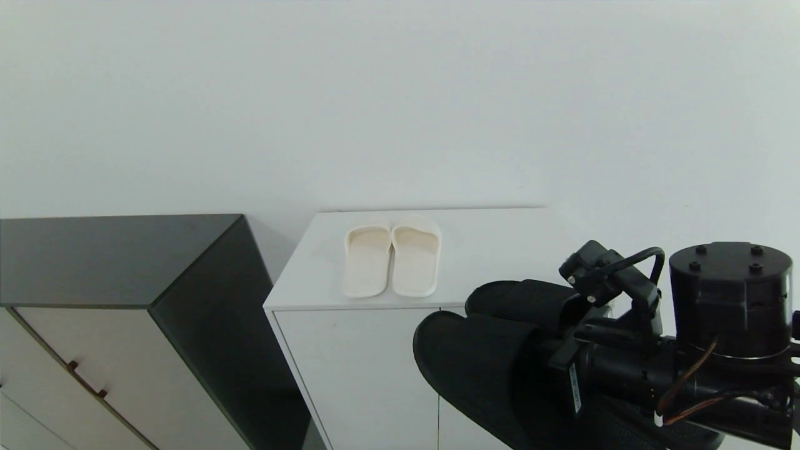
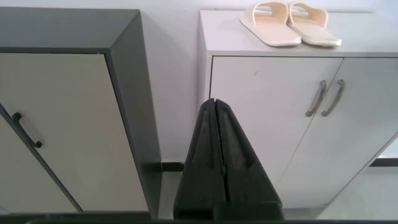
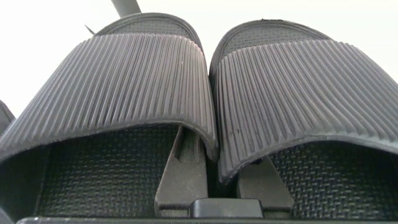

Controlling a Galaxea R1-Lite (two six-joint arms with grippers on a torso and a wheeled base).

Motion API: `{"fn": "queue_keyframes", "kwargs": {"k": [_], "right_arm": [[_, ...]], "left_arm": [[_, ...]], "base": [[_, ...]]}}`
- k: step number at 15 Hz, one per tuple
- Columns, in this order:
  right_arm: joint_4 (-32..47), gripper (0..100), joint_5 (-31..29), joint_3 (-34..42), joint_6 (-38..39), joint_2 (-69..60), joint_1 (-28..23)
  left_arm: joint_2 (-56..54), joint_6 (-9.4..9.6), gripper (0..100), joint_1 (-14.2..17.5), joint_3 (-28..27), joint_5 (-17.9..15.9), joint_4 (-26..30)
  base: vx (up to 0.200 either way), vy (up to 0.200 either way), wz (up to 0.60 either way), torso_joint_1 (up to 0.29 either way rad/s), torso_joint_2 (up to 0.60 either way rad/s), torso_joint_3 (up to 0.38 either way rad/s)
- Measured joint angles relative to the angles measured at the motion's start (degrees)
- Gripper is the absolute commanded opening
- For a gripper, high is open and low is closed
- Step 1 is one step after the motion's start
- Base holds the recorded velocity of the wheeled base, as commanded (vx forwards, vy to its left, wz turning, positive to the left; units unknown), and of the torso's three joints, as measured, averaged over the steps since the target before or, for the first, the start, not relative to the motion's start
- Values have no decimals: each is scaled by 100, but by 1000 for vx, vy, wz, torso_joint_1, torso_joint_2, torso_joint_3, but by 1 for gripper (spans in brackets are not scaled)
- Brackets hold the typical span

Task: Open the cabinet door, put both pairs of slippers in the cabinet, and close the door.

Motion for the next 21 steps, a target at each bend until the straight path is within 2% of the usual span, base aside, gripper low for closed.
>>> {"fn": "queue_keyframes", "kwargs": {"k": [6, 15, 16, 21], "right_arm": [[-4, 0, 13, 50, -6, -5, 7], [-6, 0, 54, 71, -9, 17, 7], [-6, 0, 56, 72, -9, 20, 7], [-11, 0, 51, 146, -106, 11, 13]], "left_arm": [[0, -2, 0, 0, 0, 0, -2], [0, 4, 0, 0, 0, 68, -2], [0, 0, 100, 1, 0, 61, -2], [0, -2, 100, 0, 0, 52, -2]], "base": [[0, 0, 0, -8, 17, 12], [0, 0, 0, -193, 464, 260], [0, 0, 0, -212, 554, 315], [0, 0, 0, -203, 527, 315]]}}
